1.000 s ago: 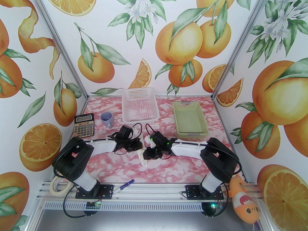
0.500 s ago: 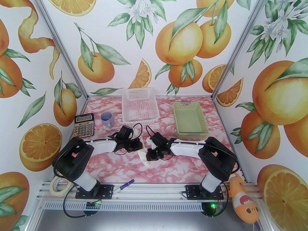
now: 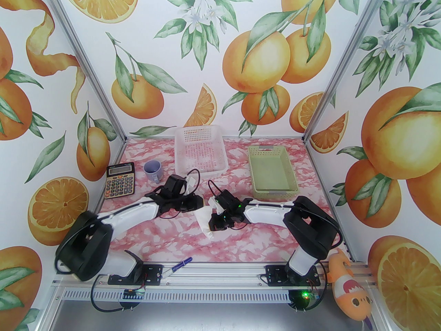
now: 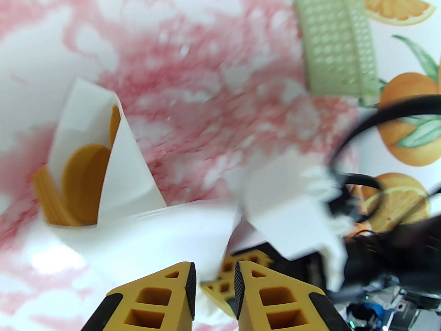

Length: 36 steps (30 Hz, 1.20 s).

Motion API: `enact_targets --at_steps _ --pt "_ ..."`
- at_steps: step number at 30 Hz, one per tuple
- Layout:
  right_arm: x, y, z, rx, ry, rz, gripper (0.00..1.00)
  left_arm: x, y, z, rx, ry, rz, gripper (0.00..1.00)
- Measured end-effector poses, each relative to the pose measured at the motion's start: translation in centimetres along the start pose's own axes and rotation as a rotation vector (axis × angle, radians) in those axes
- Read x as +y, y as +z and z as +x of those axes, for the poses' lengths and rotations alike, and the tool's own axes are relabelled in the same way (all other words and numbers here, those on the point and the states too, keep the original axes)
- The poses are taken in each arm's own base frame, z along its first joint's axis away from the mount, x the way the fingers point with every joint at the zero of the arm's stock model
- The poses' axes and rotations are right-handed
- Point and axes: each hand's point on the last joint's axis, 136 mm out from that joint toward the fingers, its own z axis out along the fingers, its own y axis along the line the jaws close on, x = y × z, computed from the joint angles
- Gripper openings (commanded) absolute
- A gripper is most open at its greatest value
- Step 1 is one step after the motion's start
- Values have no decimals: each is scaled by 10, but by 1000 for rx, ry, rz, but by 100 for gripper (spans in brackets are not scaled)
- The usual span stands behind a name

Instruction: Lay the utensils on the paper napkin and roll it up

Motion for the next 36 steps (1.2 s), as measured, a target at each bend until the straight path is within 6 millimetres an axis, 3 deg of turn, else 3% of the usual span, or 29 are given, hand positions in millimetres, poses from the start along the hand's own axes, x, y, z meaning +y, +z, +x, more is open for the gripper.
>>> enact_targets --at_steps 4,10,24,36 --pt "0 0 0 -1 -1 -1 0 1 -22 -5 -72 -3 7 25" --pt "1 1 0 3 -1 -8 0 21 -16 19 -31 -45 -11 22" --pt "2 2 1 3 -5 -22 0 30 30 46 55 -76 1 20" --pt "2 2 1 4 -6 -22 0 23 59 28 74 -52 18 18"
